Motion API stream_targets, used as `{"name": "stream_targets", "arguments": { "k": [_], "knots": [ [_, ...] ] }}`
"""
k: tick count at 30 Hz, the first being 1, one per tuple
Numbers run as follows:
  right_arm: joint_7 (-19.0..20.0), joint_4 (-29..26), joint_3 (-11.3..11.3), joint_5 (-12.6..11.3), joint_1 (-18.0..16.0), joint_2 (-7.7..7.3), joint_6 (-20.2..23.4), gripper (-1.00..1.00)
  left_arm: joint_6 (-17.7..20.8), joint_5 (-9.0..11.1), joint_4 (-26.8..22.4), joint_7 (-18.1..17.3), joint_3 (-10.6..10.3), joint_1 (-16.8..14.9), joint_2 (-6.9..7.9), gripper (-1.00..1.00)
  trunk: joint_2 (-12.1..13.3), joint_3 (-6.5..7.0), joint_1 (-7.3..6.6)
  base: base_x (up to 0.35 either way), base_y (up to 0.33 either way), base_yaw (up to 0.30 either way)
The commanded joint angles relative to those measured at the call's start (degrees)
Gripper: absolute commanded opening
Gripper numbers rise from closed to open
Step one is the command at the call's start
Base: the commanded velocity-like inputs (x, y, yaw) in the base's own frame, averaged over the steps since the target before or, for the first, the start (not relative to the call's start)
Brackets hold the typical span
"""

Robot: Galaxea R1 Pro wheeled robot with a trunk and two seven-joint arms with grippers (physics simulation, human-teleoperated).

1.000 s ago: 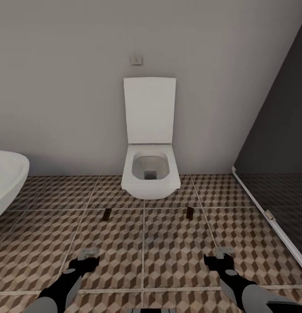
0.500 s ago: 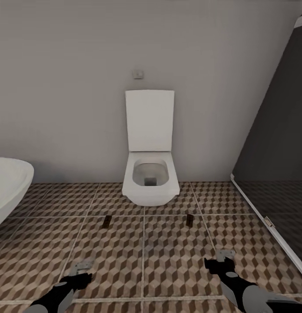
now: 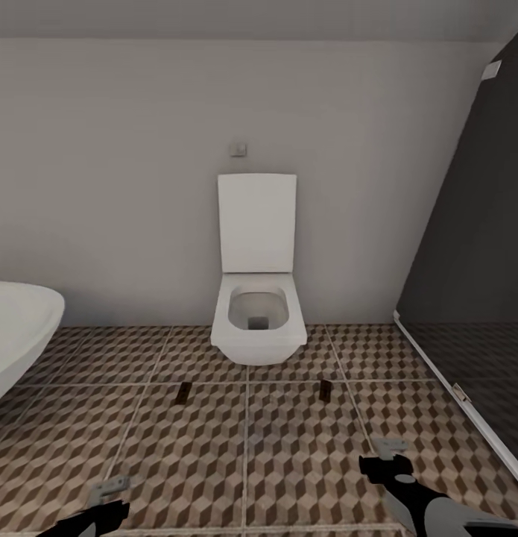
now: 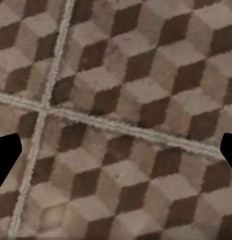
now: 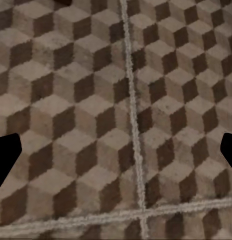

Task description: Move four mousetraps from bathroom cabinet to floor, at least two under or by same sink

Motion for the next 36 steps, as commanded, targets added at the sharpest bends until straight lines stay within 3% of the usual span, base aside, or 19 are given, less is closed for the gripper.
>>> {"name": "stream_targets", "arguments": {
  "k": [1, 9, 25, 36],
  "knots": [
    [-0.2, 0.2, 0.0, 0.5, 0.1, -0.23, -0.2, 1.0, 0.0, 0.5, 0.2, 0.0, 0.1, 0.0, 0.17, 1.0, 0.0, 0.18, -0.04, 0.0, 0.0, 0.0],
    [-0.2, 0.2, 0.0, 0.5, 1.9, -1.04, 0.2, 1.0, 0.1, 1.1, 0.8, -0.1, 0.1, 0.4, 0.67, 1.0, 0.1, 1.95, -0.24, 0.0, 0.0, 0.0],
    [-0.1, 0.2, 0.0, 0.5, 6.4, -1.23, 0.3, 1.0, 0.1, 1.2, 0.9, -0.2, 0.1, 0.5, 0.6, 1.0, 0.3, 5.5, -0.65, 0.0, 0.0, 0.0],
    [0.0, 0.2, 0.0, 0.5, 7.4, -1.21, 0.3, 1.0, 0.2, 1.2, 1.1, -0.2, 0.1, 0.5, 0.57, 1.0, 0.5, 7.93, -0.94, 0.0, 0.0, 0.0]
  ]
}}
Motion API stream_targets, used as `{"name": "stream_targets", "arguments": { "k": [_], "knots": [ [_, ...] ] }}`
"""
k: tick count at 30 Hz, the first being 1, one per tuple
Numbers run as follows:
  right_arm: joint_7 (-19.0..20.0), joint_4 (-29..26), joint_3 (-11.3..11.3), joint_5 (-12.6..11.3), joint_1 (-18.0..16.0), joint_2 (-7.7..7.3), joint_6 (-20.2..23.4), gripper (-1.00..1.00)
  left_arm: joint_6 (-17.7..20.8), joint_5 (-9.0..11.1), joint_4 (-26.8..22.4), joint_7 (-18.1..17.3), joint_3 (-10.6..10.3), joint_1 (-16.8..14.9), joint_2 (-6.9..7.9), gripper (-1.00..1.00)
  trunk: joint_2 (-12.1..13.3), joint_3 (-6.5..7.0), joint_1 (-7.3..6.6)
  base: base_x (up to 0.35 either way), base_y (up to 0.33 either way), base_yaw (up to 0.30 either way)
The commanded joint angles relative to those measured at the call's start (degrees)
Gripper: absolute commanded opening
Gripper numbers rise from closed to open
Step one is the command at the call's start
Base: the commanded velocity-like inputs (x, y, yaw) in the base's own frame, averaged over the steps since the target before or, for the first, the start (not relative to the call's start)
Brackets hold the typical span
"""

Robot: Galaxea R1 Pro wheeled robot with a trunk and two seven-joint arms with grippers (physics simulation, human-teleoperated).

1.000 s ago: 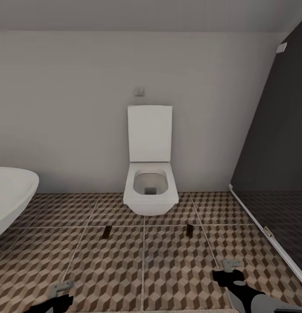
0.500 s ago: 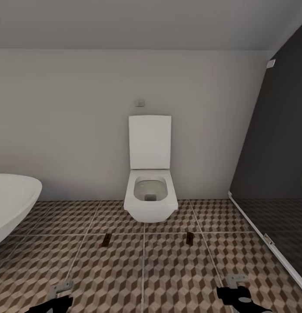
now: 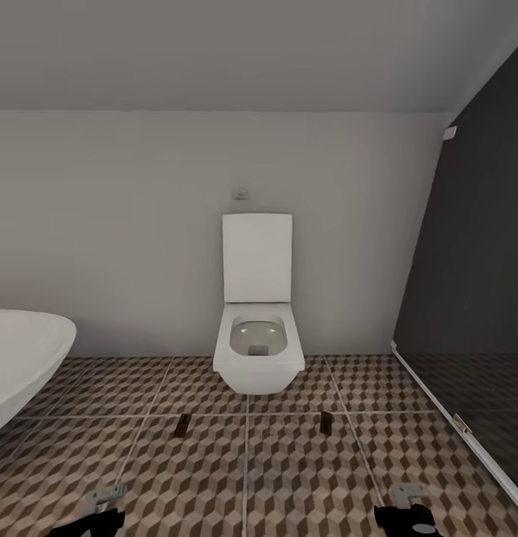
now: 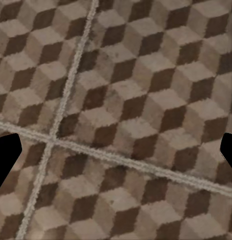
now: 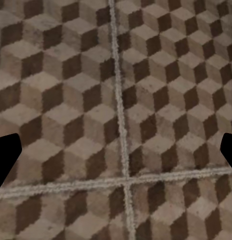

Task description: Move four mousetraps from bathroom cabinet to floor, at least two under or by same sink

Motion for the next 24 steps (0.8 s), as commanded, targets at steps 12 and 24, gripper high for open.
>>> {"name": "stream_targets", "arguments": {
  "k": [12, 24],
  "knots": [
    [-0.3, 0.2, -0.1, 0.6, 1.7, 0.02, 1.0, 1.0, 0.1, 0.4, 0.0, 0.1, 0.1, 1.4, -0.22, 1.0, 0.1, 2.61, -0.32, 0.0, 0.0, 0.0],
    [-0.4, 0.2, -0.1, 0.6, 7.1, 0.42, 3.2, 1.0, 0.1, 0.4, 0.0, 0.2, 0.1, 6.7, -1.22, 1.0, 0.3, 5.27, -0.63, 0.0, 0.0, 0.0]
  ]
}}
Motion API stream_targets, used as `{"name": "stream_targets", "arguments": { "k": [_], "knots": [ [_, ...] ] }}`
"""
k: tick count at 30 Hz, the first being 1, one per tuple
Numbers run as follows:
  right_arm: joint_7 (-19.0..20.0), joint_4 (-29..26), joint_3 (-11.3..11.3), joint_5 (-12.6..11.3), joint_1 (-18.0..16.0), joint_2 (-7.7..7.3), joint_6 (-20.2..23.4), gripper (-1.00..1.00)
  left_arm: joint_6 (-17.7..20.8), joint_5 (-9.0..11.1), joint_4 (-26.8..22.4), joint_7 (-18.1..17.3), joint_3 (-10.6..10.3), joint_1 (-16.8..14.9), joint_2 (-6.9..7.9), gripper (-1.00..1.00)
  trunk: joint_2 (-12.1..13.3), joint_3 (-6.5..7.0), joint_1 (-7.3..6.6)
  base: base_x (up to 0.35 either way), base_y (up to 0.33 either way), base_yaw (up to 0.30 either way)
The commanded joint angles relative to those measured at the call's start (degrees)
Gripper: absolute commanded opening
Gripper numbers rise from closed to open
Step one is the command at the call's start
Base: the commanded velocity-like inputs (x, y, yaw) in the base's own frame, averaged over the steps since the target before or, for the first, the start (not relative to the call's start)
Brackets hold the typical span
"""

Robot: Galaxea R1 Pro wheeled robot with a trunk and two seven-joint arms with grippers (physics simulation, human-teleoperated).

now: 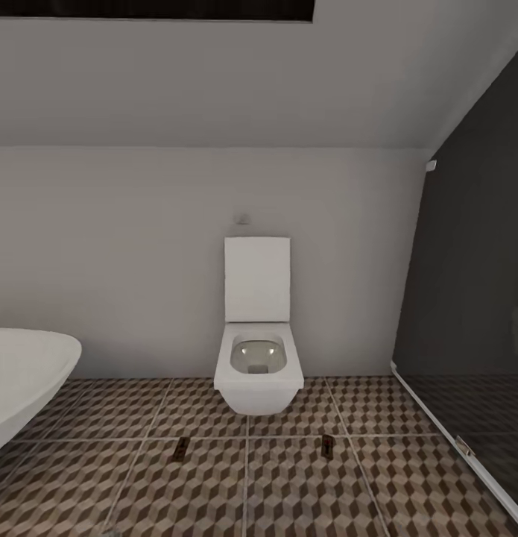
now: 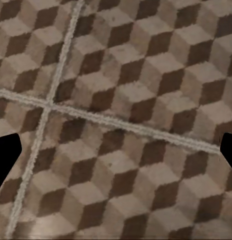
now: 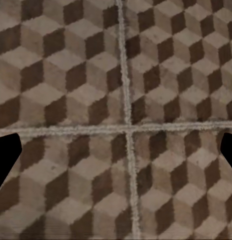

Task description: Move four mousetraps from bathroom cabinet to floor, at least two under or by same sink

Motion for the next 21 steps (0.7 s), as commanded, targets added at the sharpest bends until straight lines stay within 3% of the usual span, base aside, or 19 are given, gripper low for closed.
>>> {"name": "stream_targets", "arguments": {
  "k": [1, 8, 21],
  "knots": [
    [-0.3, 0.2, 0.0, 0.5, 0.6, 0.08, -0.2, 1.0, 0.0, 0.4, 0.0, 0.0, 0.1, 0.6, -0.15, 1.0, 0.4, 0.13, -0.23, 0.0, 0.0, 0.0],
    [-0.1, 0.2, 0.0, 0.5, 5.1, 0.42, -0.5, 1.0, 0.0, 0.4, 0.0, 0.1, 0.1, 3.8, -0.9, 1.0, 3.2, 1.39, -1.77, 0.0, 0.0, 0.0],
    [0.0, 0.2, 0.0, 0.4, 9.5, 0.91, -0.2, 1.0, 0.1, 0.5, 0.0, 0.1, 0.1, 7.1, -2.46, 1.0, 8.4, 3.72, -4.63, 0.0, 0.0, 0.0]
  ]
}}
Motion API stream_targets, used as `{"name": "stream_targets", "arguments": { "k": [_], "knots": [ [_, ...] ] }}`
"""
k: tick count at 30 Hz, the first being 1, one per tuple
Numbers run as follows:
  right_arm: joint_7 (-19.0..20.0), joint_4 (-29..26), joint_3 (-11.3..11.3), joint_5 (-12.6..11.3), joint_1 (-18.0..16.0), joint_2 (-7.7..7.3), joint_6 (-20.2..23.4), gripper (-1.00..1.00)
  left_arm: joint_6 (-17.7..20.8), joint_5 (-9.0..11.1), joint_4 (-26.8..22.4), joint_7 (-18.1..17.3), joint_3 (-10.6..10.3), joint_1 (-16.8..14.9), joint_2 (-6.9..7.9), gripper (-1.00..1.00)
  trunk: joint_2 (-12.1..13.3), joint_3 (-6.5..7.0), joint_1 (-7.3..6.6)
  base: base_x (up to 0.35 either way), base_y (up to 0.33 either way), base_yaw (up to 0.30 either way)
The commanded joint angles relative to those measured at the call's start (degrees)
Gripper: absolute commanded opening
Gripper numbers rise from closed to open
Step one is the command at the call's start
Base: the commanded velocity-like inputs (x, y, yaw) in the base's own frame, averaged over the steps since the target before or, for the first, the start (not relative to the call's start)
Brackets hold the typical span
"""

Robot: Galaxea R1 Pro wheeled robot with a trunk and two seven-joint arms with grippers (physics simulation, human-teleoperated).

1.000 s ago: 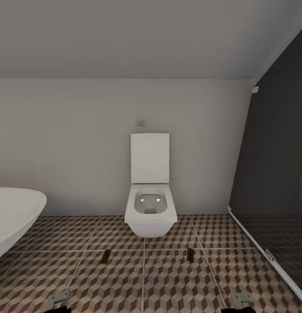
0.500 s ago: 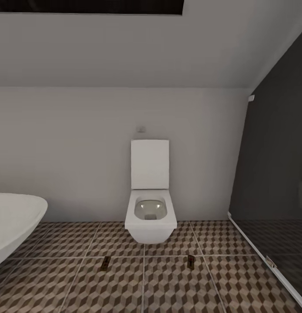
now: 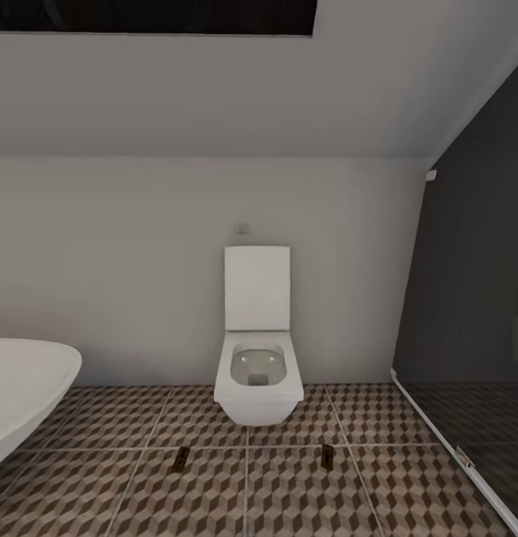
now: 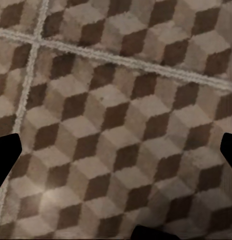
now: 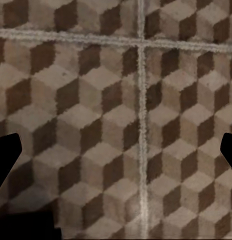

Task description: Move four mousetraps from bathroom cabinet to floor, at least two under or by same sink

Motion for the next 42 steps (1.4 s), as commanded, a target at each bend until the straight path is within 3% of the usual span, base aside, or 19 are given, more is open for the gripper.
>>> {"name": "stream_targets", "arguments": {
  "k": [1, 9, 21, 31, 42],
  "knots": [
    [-0.3, 0.2, -0.1, 0.5, 0.2, 0.02, -0.2, 1.0, 0.0, 0.4, 0.0, 0.0, 0.1, 0.3, -0.19, 1.0, 0.4, 0.13, -0.24, 0.0, 0.0, 0.0],
    [-0.3, 0.2, -0.1, 0.3, 3.5, 0.03, -0.1, 1.0, -0.1, 0.4, 0.0, 0.0, 0.1, 2.6, -1.58, 1.0, 3.6, 1.56, -2.0, 0.0, 0.0, 0.0],
    [-0.3, 0.2, -0.1, 0.1, 6.3, 0.99, -0.2, 1.0, -0.2, 0.4, 0.0, 0.0, 0.2, 4.7, -2.17, 1.0, 8.4, 3.72, -4.63, 0.0, 0.0, 0.0],
    [-0.2, 0.2, -0.2, 0.1, 7.5, 2.3, -0.6, 1.0, -0.8, 0.4, 0.0, 0.0, 0.2, 5.9, -2.32, 1.0, 12.4, 5.51, -6.83, 0.0, 0.0, 0.0],
    [-0.2, 0.2, -0.2, 0.1, 7.6, 2.67, -0.7, 1.0, -2.3, 0.4, 0.0, 0.0, 0.2, 6.2, -2.92, 1.0, 16.8, 7.49, -9.24, 0.0, 0.0, 0.0]
  ]
}}
